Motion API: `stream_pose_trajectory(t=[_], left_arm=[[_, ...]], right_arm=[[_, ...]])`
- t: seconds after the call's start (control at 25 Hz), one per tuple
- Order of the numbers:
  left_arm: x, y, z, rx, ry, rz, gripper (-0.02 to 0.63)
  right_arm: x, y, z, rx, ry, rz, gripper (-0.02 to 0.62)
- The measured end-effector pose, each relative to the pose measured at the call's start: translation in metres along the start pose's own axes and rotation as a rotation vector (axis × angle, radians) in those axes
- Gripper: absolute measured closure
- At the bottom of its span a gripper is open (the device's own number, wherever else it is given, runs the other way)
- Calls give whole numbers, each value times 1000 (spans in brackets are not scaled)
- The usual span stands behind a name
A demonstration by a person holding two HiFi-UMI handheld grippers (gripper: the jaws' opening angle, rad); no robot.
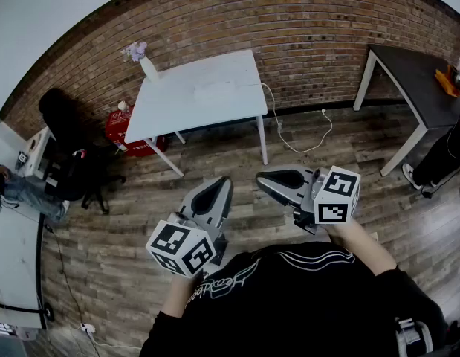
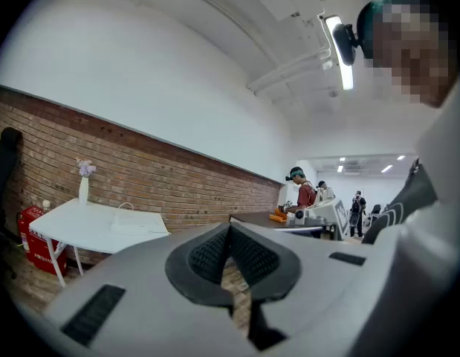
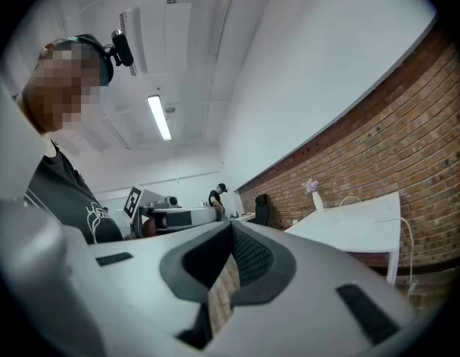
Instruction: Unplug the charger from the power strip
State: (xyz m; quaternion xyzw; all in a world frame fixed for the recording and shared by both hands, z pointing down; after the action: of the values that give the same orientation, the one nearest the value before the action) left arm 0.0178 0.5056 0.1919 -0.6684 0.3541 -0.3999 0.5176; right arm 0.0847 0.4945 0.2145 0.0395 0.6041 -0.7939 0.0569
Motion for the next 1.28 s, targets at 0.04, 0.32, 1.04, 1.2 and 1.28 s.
stream_pose_trajectory(t=[0.04, 0.32, 1.04, 1.2, 1.28], left_arm=[[-1, 1, 1, 2, -1, 0, 603], [-4, 3, 4, 8, 1, -2, 603], [35, -29, -35, -70, 42, -78, 602], [67, -31, -57, -86, 38, -101, 601], [84, -34, -71, -95, 41, -111, 601]], right_arm=[[0, 1, -1, -3, 0, 1, 598], [-1, 4, -7, -15, 3, -5, 598], [4, -34, 48, 108, -25, -26, 597], [10, -34, 84, 135, -32, -29, 597], [13, -36, 104, 146, -37, -29, 597]])
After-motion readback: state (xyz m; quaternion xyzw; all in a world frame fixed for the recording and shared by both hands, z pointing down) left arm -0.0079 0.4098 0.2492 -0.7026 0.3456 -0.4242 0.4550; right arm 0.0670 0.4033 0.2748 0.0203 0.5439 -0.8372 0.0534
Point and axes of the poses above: the fingertips, and each gripper's own axes: x forward along the fingers, z to its right, y out of its top, the point moved 1 cm from there along -x, backward along the fingers, and after that the axes turned 13 degrees about y, right-handed, at the moved point
